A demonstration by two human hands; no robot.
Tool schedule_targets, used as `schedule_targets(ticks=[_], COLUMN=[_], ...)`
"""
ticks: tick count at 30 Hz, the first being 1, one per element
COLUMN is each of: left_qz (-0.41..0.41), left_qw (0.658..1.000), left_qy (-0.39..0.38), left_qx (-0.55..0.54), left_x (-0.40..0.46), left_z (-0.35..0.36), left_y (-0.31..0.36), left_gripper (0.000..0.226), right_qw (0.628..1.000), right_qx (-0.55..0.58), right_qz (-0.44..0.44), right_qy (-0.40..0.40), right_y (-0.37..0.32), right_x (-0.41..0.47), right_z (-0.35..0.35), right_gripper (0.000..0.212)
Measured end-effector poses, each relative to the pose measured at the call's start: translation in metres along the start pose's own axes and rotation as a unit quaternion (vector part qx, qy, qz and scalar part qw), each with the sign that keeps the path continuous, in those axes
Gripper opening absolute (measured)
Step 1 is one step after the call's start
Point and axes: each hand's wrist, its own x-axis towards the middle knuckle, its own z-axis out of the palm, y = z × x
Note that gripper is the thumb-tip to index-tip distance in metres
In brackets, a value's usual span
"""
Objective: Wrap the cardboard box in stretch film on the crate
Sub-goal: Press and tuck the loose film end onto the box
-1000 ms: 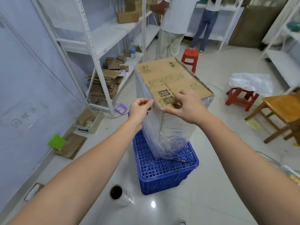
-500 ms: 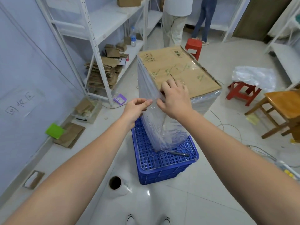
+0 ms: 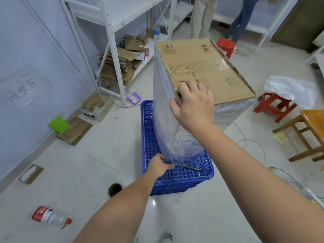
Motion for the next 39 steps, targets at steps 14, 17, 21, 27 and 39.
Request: schedule_targets(ticks=[14,17,21,27,39], left_qz=[0.031,0.046,0.009,-0.022,-0.07], left_qw=[0.982,0.973,0.985,0.999,0.982], left_qy=[0.06,0.053,0.053,0.042,0.1], left_qx=[0.179,0.221,0.163,-0.017,-0.142], left_x=[0.008,0.006,0.014,0.023,0.048], left_z=[0.021,0.022,0.025,0.033,0.058], left_y=[-0.017,-0.014,-0.024,-0.032,-0.019], left_gripper=[0.023,0.017,0.012,0.025,0.02], right_qw=[1.0,1.0,1.0,1.0,1.0], right_qx=[-0.001,-0.008,-0.006,-0.009,0.0], right_qz=[-0.004,-0.004,-0.005,-0.002,-0.005], right_qy=[0.007,-0.005,-0.001,0.007,0.019], right_y=[0.001,0.001,0.001,-0.001,0.0], right_x=[0.0,0.001,-0.001,0.0,-0.002], right_z=[-0.001,-0.002,-0.001,0.0,0.002], right_gripper=[0.02,0.022,0.021,0.021,0.022])
